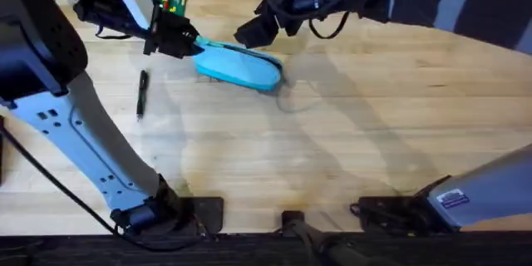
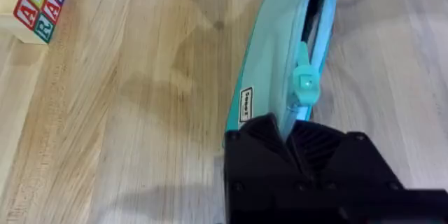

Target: Unzip the bag, pick up the pens from the table one at a time and place them inside, then zip the bag closed.

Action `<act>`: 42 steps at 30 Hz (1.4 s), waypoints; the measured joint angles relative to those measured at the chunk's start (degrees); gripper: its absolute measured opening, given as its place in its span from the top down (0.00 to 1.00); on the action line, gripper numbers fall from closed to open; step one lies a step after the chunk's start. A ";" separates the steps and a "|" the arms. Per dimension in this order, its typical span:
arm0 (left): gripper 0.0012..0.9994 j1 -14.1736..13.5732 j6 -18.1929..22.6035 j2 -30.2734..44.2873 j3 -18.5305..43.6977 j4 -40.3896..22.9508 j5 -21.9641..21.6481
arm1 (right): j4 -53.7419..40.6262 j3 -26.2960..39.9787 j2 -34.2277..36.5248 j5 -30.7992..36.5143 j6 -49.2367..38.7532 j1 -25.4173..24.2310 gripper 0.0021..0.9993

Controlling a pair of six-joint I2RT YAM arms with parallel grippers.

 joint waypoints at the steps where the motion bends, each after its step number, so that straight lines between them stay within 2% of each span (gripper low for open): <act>1: 0.96 0.00 0.00 0.01 0.00 0.02 -0.01 | -0.53 0.00 -0.46 0.00 -0.01 -0.16 0.00; 9: 0.94 0.00 0.00 -0.01 0.00 0.02 -0.01 | -4.40 0.00 -5.28 -0.02 -0.04 -1.68 0.00; 10: 0.84 0.00 -0.07 0.01 0.00 0.00 0.04 | -5.00 0.00 -5.85 -0.02 -0.04 -1.88 0.00; 11: 0.69 0.00 0.00 0.01 0.00 -0.06 0.06 | -5.67 0.00 -6.41 -0.02 -0.04 -2.11 0.00; 12: 0.14 0.00 -0.04 0.01 0.00 -0.07 0.06 | -7.78 0.00 -8.16 -0.02 -0.01 -2.93 0.00; 13: 0.05 0.00 -0.02 0.01 0.00 -0.02 0.08 | -8.05 0.00 -8.59 -0.02 -0.04 -3.12 0.00; 14: 0.02 0.00 -0.02 0.01 0.00 -0.04 0.08 | -8.19 0.00 -8.98 -0.02 -0.04 -3.27 0.00; 32: 0.00 0.02 0.00 -0.01 0.05 0.17 0.06 | -15.02 0.00 -15.11 3.00 -2.03 -3.50 0.00; 34: 0.00 0.07 0.00 0.01 0.33 -0.70 0.06 | -15.06 0.00 -15.42 3.10 -2.20 -3.52 0.00; 38: 0.00 0.47 0.00 0.00 6.68 -7.52 0.08 | -15.41 0.00 -15.79 3.45 -2.22 -3.51 0.00; 42: 0.00 0.50 0.00 0.01 9.42 -10.58 0.08 | -15.41 0.00 -15.77 3.45 -2.24 -3.51 0.00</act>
